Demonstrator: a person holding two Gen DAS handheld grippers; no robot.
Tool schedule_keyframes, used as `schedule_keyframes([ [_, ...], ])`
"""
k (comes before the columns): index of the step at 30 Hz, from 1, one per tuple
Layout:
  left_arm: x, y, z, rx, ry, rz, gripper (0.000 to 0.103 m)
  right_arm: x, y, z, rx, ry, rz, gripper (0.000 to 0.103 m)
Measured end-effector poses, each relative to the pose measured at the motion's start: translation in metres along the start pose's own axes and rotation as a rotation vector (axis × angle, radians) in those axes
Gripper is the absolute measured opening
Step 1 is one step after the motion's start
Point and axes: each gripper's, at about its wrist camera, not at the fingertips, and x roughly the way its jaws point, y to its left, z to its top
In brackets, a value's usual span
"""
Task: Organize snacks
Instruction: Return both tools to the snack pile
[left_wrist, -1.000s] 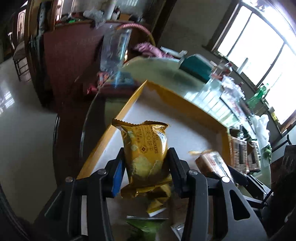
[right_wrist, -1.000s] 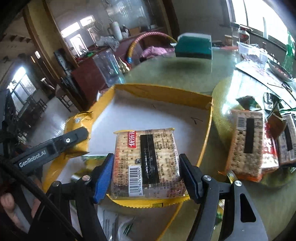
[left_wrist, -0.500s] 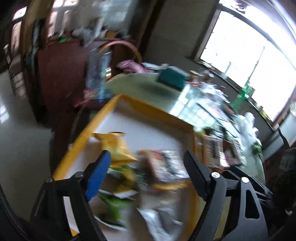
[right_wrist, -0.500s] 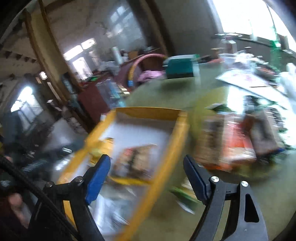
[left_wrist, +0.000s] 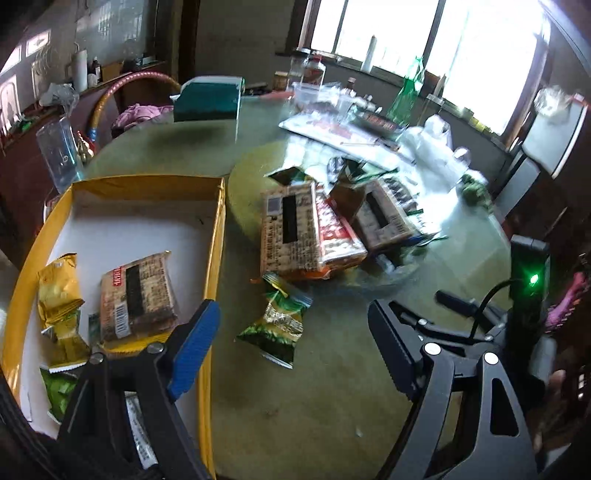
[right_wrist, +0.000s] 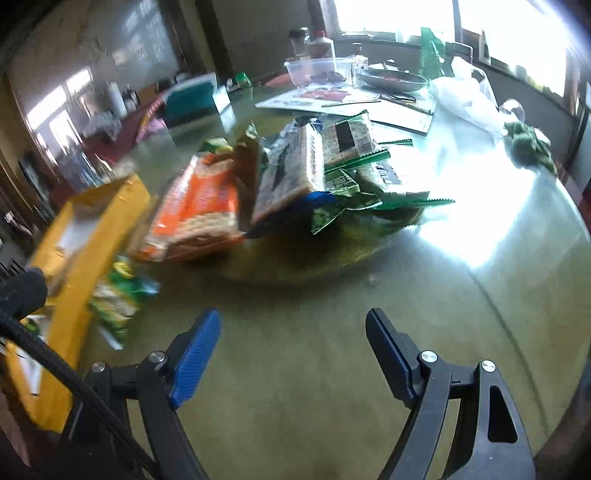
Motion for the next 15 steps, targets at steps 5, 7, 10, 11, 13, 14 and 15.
schedule_keyframes([
  [5,0.020,-0.006,-0.006,0.011,0.035,0.043,0.082,0.018,0.010,0.013,-0.097,0.023,-0.082,0.081],
  [7,0.023,-0.007,-0.007,0.018,0.041,0.053,0.082,0.023,0.007,0.018,-0.097,0.014,-0.084,0.085],
  [10,0.029,-0.009,-0.009,0.019,0.058,0.062,0.082,0.034,-0.001,0.027,-0.062,0.009,-0.112,0.103],
  [11,0.030,-0.009,-0.009,0.019,0.062,0.062,0.082,0.037,-0.005,0.030,-0.051,0.002,-0.117,0.103],
  [13,0.031,-0.009,-0.010,0.020,0.066,0.063,0.082,0.038,-0.010,0.034,-0.015,-0.009,-0.141,0.103],
  [14,0.032,-0.009,-0.010,0.020,0.065,0.064,0.082,0.038,-0.011,0.034,-0.007,-0.010,-0.149,0.103],
  [15,0.032,-0.009,-0.010,0.022,0.066,0.066,0.082,0.038,-0.011,0.033,-0.007,-0.010,-0.149,0.103],
])
